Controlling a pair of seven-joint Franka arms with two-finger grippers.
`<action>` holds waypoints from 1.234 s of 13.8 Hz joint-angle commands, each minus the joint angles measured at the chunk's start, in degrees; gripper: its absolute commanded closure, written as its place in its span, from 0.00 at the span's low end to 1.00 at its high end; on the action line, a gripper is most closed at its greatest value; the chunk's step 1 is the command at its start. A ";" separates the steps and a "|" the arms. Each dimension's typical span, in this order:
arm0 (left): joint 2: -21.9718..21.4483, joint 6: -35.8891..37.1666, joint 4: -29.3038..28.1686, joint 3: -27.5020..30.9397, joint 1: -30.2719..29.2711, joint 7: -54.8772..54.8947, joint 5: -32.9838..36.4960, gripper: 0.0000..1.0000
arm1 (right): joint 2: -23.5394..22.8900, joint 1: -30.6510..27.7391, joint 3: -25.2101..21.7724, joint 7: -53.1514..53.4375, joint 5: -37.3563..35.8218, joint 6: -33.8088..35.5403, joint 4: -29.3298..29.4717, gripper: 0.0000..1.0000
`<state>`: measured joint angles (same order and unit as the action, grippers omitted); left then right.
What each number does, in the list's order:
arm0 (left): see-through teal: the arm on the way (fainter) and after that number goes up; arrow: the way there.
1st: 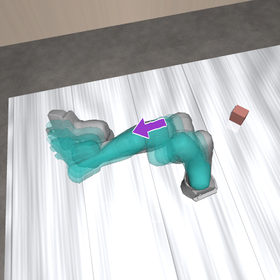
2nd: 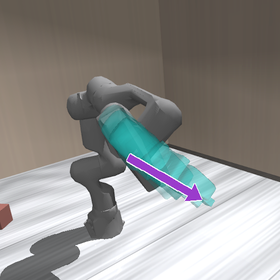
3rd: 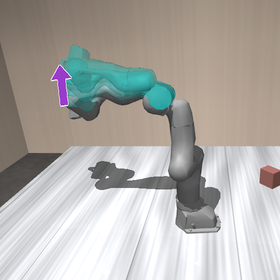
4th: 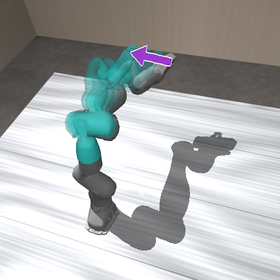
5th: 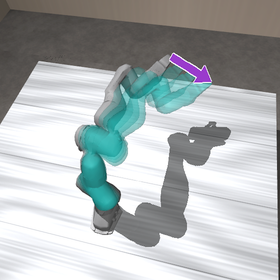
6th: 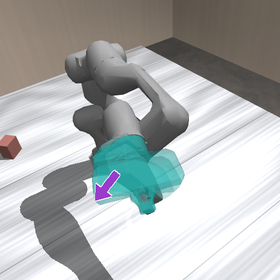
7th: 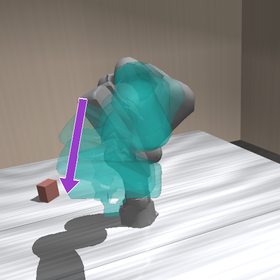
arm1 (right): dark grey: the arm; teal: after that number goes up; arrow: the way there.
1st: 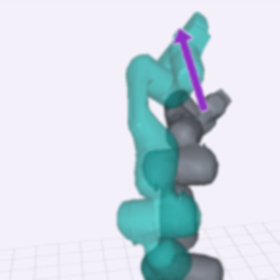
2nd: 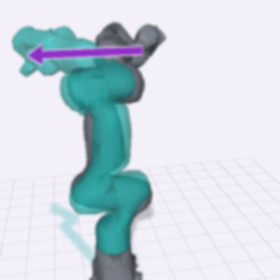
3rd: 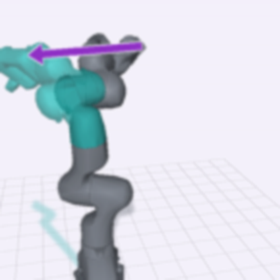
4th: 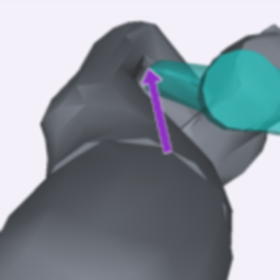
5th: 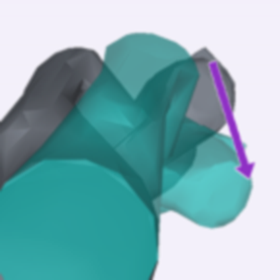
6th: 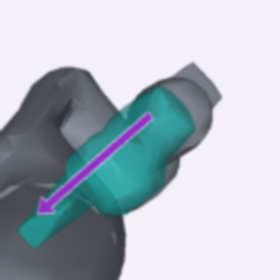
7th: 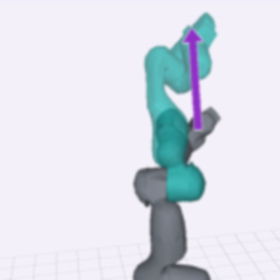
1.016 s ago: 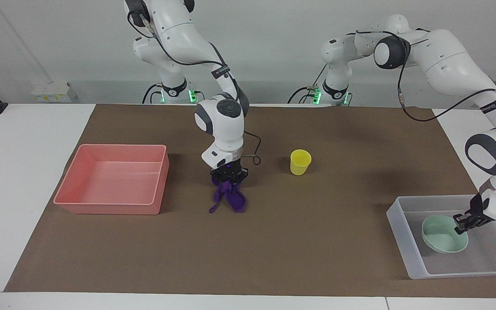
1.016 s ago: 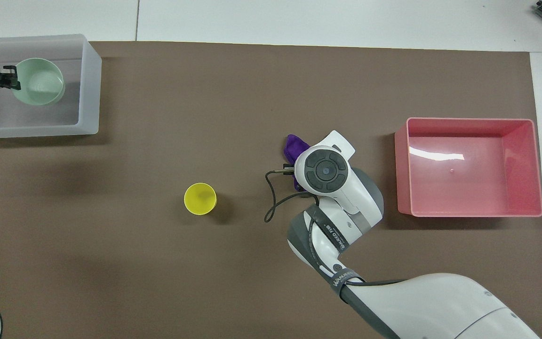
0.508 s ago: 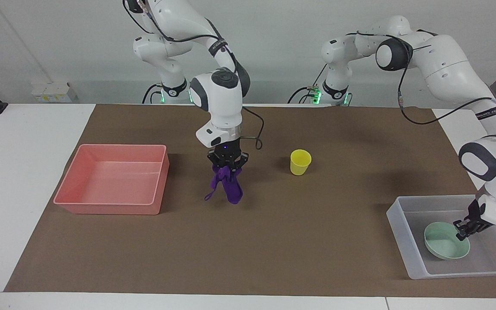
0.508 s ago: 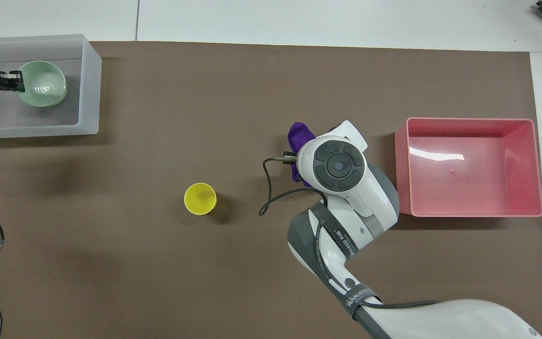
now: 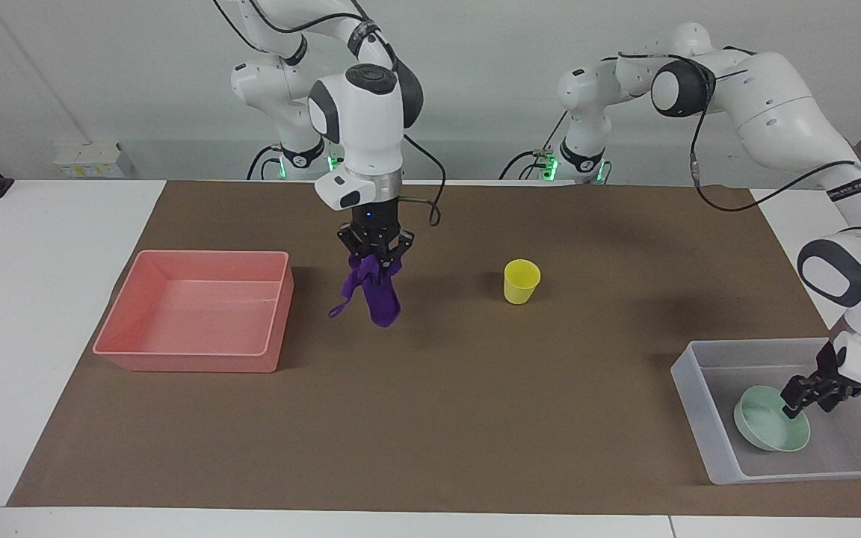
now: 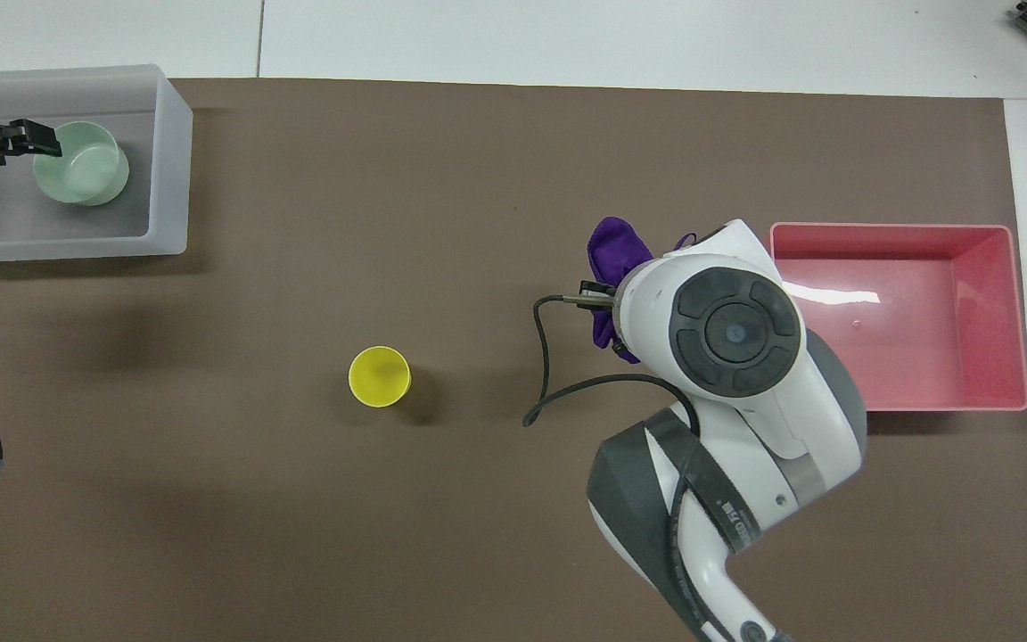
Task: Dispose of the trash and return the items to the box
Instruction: 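Carry the purple glove into the pink tray while the left gripper reaches the cup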
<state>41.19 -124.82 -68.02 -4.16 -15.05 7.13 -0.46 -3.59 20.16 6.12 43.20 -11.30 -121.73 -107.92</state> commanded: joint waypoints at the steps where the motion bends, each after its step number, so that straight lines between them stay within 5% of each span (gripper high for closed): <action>1: -8.81 1.95 -7.98 0.56 2.03 0.60 0.02 0.00 | 2.53 -2.05 0.38 -2.76 0.84 2.37 -0.80 1.00; 9: -36.24 2.30 -37.34 0.47 13.71 -5.44 -0.06 0.00 | 4.56 -9.78 0.12 -14.62 3.20 5.19 -0.89 1.00; 17: -43.21 0.99 -50.53 0.39 29.18 -13.20 -0.06 0.00 | 4.38 -24.98 0.12 -38.79 7.17 2.65 -4.66 1.00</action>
<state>0.09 -121.92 -113.98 -4.81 11.34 -5.56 -0.46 -0.13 -1.97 5.58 9.03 -5.56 -117.11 -109.84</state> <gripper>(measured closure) 0.000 0.841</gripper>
